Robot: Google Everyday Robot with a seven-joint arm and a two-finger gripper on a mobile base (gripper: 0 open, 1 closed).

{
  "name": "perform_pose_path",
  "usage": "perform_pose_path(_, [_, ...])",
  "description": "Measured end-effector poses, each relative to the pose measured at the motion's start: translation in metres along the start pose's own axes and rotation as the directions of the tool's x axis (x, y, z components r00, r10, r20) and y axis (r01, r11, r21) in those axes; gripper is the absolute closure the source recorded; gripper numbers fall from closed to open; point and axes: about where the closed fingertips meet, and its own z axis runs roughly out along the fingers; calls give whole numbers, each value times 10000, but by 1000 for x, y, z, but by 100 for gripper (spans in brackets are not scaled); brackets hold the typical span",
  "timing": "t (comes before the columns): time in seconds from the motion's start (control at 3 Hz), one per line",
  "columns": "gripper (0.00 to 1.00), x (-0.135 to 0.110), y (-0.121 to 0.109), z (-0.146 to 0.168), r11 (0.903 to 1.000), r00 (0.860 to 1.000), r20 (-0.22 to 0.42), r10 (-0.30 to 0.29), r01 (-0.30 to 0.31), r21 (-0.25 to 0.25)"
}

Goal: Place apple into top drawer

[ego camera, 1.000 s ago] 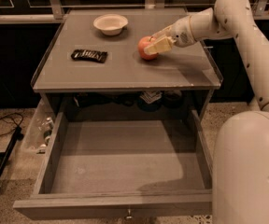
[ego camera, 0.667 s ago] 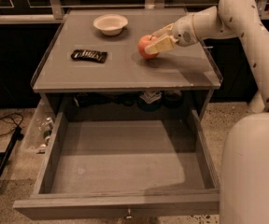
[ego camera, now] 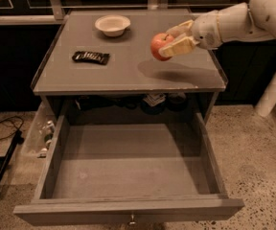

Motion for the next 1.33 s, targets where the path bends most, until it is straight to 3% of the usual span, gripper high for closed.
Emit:
perform_pose_path(0.67, [100,23,73,-67,9963,9988,-419,-257,291,814])
perform_pose_path(1.33, [100,72,128,-96,9910,9935,-1099,305,-158,1327])
